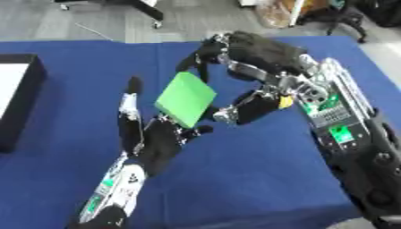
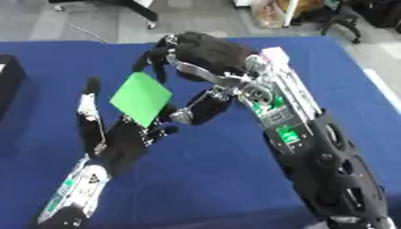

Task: Pick up the objects with one hand, pass them to the other hand, and then place them into the box on the other side of the table.

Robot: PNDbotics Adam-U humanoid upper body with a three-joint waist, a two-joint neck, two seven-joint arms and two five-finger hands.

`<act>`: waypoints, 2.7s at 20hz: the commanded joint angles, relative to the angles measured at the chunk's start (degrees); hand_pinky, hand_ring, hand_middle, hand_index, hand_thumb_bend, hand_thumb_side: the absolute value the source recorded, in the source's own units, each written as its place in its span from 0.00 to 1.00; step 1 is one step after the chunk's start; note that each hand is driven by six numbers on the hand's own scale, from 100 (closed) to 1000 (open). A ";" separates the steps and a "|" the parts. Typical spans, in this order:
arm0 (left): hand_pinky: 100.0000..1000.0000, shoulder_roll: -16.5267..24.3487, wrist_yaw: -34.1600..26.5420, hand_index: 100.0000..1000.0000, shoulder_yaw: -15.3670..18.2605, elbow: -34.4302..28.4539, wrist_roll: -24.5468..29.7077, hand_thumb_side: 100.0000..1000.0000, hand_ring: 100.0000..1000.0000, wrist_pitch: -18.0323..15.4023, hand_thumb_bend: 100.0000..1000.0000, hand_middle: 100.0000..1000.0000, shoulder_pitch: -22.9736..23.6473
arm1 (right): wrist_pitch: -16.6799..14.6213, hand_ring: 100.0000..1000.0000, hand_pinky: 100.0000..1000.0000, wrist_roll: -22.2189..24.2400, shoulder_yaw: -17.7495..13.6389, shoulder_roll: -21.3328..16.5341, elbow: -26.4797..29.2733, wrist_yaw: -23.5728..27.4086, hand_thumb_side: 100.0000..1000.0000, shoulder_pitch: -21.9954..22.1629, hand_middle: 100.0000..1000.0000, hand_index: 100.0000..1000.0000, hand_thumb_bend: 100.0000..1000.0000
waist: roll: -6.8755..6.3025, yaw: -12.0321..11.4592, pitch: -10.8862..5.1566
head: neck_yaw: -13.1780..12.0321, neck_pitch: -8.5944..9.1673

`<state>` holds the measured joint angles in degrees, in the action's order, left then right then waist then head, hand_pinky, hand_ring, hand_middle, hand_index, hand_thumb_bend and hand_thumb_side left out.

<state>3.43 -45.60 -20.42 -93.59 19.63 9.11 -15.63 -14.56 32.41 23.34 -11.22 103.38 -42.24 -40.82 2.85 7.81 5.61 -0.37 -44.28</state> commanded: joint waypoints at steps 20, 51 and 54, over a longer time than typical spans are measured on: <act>0.71 -0.66 -1.74 0.78 -0.38 1.21 8.56 0.77 0.75 -0.98 0.54 0.61 -1.93 | 3.91 0.67 0.71 1.25 0.36 -0.39 -1.15 -5.71 0.00 -0.06 0.39 0.37 0.05 | 0.22 -0.02 -0.58 | 0.41 0.17; 0.69 -1.20 -2.98 0.76 -0.31 2.89 9.75 0.68 0.72 -2.39 0.43 0.68 -2.35 | 5.66 0.66 0.70 1.98 0.86 0.96 -4.15 -11.01 0.00 -0.24 0.38 0.38 0.04 | 0.52 -0.03 -0.66 | 0.66 0.17; 0.68 -1.22 -2.63 0.75 -0.31 2.76 9.68 0.67 0.71 -2.34 0.39 0.67 -2.41 | 5.58 0.66 0.70 2.19 1.05 1.12 -4.46 -10.88 0.00 -0.29 0.38 0.38 0.03 | 0.55 -0.05 -0.66 | 0.69 0.17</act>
<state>3.22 -48.27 -20.35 -88.26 28.49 7.24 -16.57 -9.22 34.18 25.12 -8.92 100.96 -51.84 -40.75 3.49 7.77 5.63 0.11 -44.28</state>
